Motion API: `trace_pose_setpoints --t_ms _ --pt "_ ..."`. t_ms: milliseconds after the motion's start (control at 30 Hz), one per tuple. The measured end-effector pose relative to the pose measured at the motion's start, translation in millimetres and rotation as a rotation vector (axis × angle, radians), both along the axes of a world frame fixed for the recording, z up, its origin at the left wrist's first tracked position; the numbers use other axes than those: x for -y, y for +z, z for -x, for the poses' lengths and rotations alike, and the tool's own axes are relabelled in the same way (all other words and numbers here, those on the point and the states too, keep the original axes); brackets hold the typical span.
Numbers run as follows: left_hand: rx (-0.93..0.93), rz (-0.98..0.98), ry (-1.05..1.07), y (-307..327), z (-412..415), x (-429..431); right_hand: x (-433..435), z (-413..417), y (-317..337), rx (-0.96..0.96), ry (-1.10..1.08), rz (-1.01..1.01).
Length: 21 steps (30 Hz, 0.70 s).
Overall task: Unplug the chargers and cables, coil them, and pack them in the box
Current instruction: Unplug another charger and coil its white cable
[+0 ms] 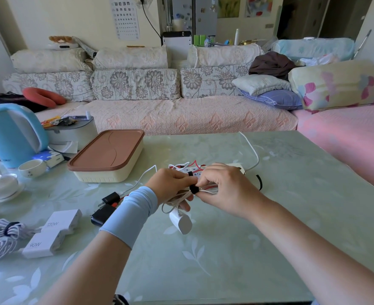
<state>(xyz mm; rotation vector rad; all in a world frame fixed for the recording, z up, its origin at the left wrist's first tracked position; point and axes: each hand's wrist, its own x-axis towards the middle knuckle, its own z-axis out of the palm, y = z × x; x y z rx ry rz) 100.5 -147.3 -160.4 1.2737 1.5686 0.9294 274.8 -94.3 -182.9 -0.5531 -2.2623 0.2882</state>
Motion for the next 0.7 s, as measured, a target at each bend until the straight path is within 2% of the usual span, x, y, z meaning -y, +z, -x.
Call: trace_pose_setpoints --t_ms 167,333,433,500,600,700 --pt "-0.030 0.033 0.092 -1.3 -2.4 -4.0 -4.1 0.4 -4.6 -0.025 0.012 0.033" --pt "-0.063 -0.181 0.148 -2.0 -10.8 -4.5 -7.1 -1.7 -5.3 -0.095 -0.002 0.247" --pt "-0.147 -0.248 0.108 0.5 -11.9 -1.1 -11.0 -2.6 -4.8 -0.118 -0.031 0.312" --pt "-0.120 -0.309 0.110 -1.1 -11.3 -1.7 -11.9 -4.4 -3.7 -0.095 -0.061 0.338" --pt "-0.279 -0.442 0.161 -4.0 -6.6 -4.6 -10.4 -6.6 -1.5 -0.075 -0.097 0.387" --pt "-0.334 -0.399 0.134 -2.8 -6.7 -3.0 -8.5 -6.2 0.3 -0.087 -0.117 0.456"
